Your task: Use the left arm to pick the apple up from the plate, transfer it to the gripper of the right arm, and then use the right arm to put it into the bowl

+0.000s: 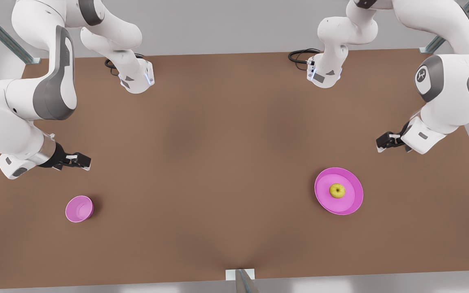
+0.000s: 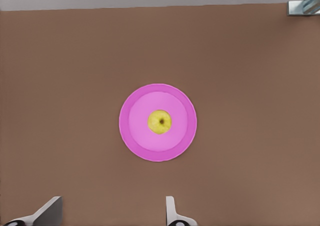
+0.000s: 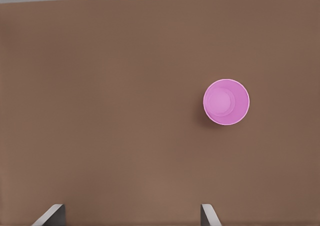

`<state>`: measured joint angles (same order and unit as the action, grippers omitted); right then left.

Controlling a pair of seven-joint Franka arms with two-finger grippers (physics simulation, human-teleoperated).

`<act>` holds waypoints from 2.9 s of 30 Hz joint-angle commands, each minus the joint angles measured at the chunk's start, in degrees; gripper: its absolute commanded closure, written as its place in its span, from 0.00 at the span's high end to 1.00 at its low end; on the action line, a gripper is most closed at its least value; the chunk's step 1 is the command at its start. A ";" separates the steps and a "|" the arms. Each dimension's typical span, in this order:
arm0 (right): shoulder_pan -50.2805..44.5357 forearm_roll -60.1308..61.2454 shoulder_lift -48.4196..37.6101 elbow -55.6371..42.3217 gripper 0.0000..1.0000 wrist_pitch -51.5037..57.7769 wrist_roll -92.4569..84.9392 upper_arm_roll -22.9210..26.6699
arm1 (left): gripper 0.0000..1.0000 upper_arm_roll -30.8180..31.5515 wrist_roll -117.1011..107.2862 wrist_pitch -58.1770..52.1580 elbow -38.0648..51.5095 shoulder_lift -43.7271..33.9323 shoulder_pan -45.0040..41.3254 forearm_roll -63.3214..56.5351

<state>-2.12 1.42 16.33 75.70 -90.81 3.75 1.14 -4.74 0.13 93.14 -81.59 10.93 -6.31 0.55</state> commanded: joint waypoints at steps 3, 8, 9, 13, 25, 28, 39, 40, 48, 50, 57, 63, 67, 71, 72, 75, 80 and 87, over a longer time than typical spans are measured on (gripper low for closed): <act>0.01 0.07 -0.07 -0.03 1.00 -0.07 1.43 0.00 | 1.00 0.00 0.75 2.04 -0.15 2.77 -0.63 -0.90; 0.01 -0.02 -0.07 -0.03 1.00 -0.07 1.43 0.00 | 1.00 0.00 0.48 31.04 -14.82 9.20 0.42 0.86; 0.01 -0.02 -0.07 -0.03 1.00 -0.07 1.43 0.00 | 1.00 0.00 0.48 32.54 -14.91 11.22 0.42 1.12; 0.01 0.07 -0.07 -0.03 1.00 -0.07 1.26 0.00 | 1.00 0.00 0.48 38.43 -15.35 15.96 0.51 2.61; 0.18 0.07 -0.07 -0.03 1.00 -0.07 1.26 0.00 | 1.00 0.26 0.39 52.49 -24.49 20.19 -2.56 5.34; 0.18 0.07 -0.07 -0.03 1.00 -0.07 1.17 0.00 | 1.00 0.26 0.39 52.58 -24.49 20.80 -2.56 5.43; 0.01 0.07 -0.07 -0.03 1.00 -0.07 1.34 0.00 | 1.00 0.26 0.48 52.93 -24.49 24.14 -2.92 5.43; 0.01 0.07 -0.07 -0.03 1.00 -0.07 1.26 0.00 | 1.00 0.26 0.48 53.02 -24.58 24.40 -2.92 5.43; -0.26 -0.02 -0.07 -0.03 1.00 -0.07 1.34 0.00 | 1.00 0.26 0.48 53.72 -24.40 25.99 -3.27 5.34; -0.26 -0.02 -0.07 -0.03 1.00 -0.07 1.34 0.00 | 1.00 0.26 0.48 53.72 -24.32 25.99 -3.27 5.34; -0.17 -0.02 -0.07 -0.03 1.00 -0.07 1.26 0.00 | 0.93 0.26 0.48 54.60 -24.23 26.51 -3.18 5.34; -0.26 0.07 -0.07 -0.03 1.00 -0.07 1.17 0.00 | 0.84 0.26 0.39 54.60 -24.23 26.87 -3.27 5.34; -0.35 0.07 -0.07 -0.03 1.00 -0.07 1.34 0.00 | 0.79 0.26 0.48 54.60 -24.23 27.31 -3.36 5.34; -0.35 -0.02 -0.07 -0.03 1.00 -0.07 1.43 0.00 | 0.78 0.26 0.48 54.60 -24.23 27.31 -3.36 5.34; -0.35 -0.02 -0.07 -0.03 1.00 -0.07 1.34 0.00 | 0.78 0.26 0.48 54.60 -24.23 27.31 -3.36 5.34; -0.52 -0.02 -0.07 -0.12 1.00 -0.07 1.43 0.00 | 0.76 0.26 0.83 54.51 -24.14 26.52 -3.27 5.34; -0.43 0.07 -0.07 -0.12 1.00 -0.16 0.99 0.00 | 0.74 6.05 0.83 41.43 -22.30 17.21 -3.00 8.66; -0.26 0.07 -0.07 -0.03 1.00 -0.07 0.73 0.00 | 0.74 15.73 45.29 21.11 -6.21 19.48 -3.36 41.19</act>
<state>-2.37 1.46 16.33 75.70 -90.90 4.90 1.14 9.86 7.60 124.06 -88.13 30.45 -9.70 30.79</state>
